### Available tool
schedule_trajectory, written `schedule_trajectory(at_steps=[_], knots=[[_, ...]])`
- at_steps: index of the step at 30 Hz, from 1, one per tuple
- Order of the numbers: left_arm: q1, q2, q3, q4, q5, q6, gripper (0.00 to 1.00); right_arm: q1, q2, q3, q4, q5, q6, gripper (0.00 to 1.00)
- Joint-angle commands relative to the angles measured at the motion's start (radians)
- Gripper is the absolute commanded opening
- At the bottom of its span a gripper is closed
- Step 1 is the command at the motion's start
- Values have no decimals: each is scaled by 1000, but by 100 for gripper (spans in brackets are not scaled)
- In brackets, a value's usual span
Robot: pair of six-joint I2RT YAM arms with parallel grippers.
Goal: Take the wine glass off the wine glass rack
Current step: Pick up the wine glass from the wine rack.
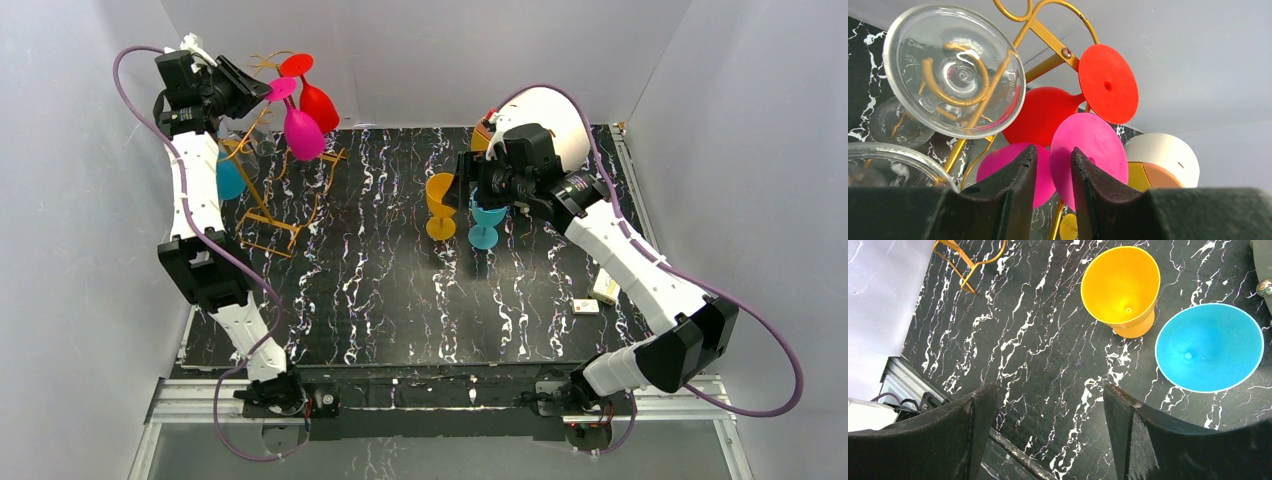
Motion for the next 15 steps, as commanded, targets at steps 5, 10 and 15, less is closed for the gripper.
schedule_trajectory(at_steps=[5, 10, 15], knots=[[21, -59, -33, 42, 97, -66, 22, -4, -4, 46, 16, -24, 11, 86], [32, -54, -64, 136, 168, -139, 22, -6, -6, 36, 19, -35, 24, 86], [33, -49, -63, 136, 203, -143, 28, -5, -2, 33, 21, -47, 26, 87]])
